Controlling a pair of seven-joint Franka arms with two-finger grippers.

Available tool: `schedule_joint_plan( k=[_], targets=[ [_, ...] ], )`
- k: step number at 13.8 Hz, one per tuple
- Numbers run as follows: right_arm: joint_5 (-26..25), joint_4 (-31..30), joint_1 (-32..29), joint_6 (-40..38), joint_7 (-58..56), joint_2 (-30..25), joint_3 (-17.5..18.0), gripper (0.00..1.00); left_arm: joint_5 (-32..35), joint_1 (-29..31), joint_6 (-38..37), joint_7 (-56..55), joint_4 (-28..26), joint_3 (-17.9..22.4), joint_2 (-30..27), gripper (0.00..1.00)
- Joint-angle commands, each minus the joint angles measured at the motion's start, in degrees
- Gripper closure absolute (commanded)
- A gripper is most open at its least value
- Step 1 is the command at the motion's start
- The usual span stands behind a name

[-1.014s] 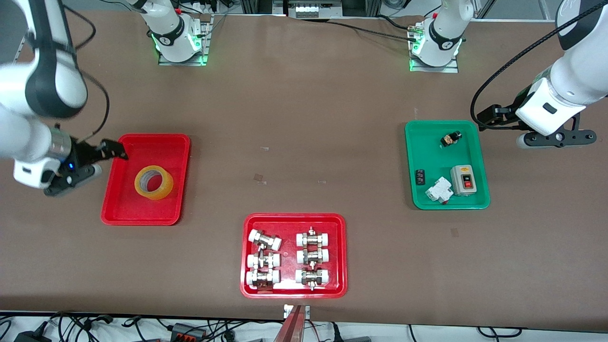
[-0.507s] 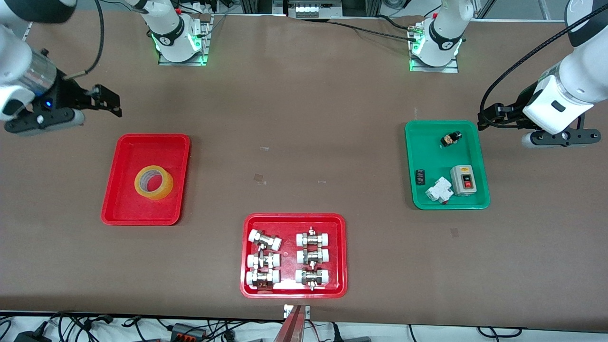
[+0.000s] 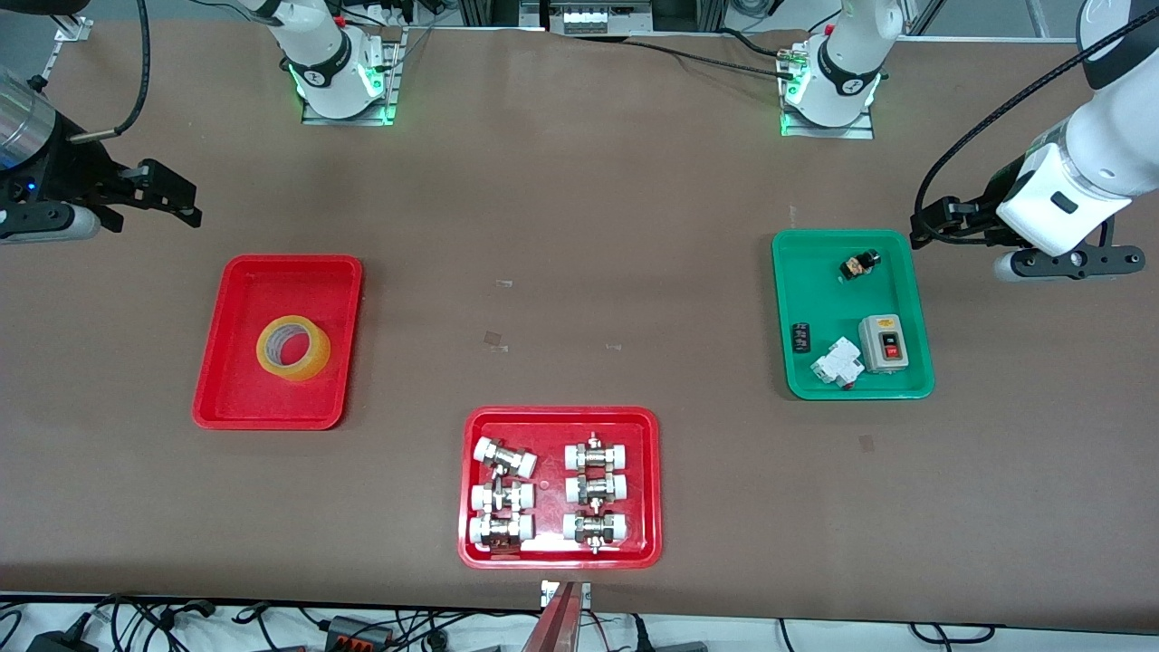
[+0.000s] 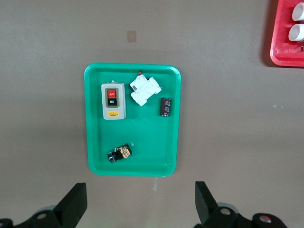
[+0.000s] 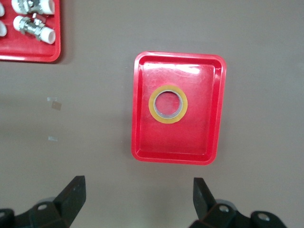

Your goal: Left arm passes tape to right arm into tray

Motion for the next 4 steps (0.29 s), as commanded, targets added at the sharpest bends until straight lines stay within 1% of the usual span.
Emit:
schedule_joint_plan(
  k=[1,4],
  targets=[
    [-2.22,0.08,0.32,-0.46,2.59,-1.16,0.39,0.00,-1.10,0.36,-1.02,1.19,0.97,-0.04,0.15,0.00],
    [-1.35,0.87,-0.03,-0.55,1.71,-0.11,0.31,0.00,-1.10,0.36,-1.02,1.19,1.06,-0.04,0.23,0.00]
  ],
)
